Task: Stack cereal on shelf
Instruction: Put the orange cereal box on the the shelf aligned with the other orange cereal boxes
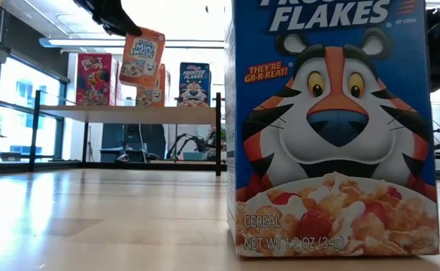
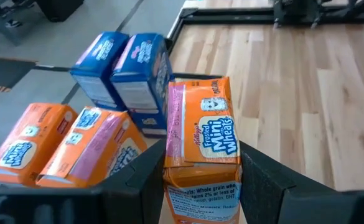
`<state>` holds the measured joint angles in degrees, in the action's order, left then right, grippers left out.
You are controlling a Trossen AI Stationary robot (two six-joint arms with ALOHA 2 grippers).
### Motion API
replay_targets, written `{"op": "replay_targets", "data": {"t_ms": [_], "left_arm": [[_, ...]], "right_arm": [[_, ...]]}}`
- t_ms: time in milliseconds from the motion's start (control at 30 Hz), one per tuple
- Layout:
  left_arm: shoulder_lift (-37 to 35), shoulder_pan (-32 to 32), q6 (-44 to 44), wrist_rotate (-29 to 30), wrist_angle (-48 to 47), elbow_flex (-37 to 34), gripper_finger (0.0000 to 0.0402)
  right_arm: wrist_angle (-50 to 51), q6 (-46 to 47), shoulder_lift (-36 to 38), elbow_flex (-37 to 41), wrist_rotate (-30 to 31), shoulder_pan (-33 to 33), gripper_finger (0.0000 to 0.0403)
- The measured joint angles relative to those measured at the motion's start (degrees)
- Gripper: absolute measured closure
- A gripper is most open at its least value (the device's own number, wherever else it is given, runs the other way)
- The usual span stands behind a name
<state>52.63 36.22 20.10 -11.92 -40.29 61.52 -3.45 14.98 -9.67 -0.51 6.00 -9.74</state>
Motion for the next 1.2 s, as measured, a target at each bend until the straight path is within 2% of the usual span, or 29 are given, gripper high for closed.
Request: {"op": "replay_targets", "data": {"t_ms": [100, 267, 1200], "left_arm": [[1.4, 1.2, 1.0, -0.8, -0.1, 0.0, 0.0247], [3.2, 3.3, 2.1, -6.4, -0.1, 0.0, 0.0247], [7.9, 9.2, 6.8, -7.1, 1.6, 0.0, 0.0247]], "right_arm": [[0.0, 0.0, 0.0, 0.0, 0.0, 0.0, 0.0135], [0.0, 0.0, 0.0, 0.0, 0.0, 0.0, 0.0135], [1.1, 0.0, 0.0, 0.0, 0.0, 0.0, 0.0135]]}}
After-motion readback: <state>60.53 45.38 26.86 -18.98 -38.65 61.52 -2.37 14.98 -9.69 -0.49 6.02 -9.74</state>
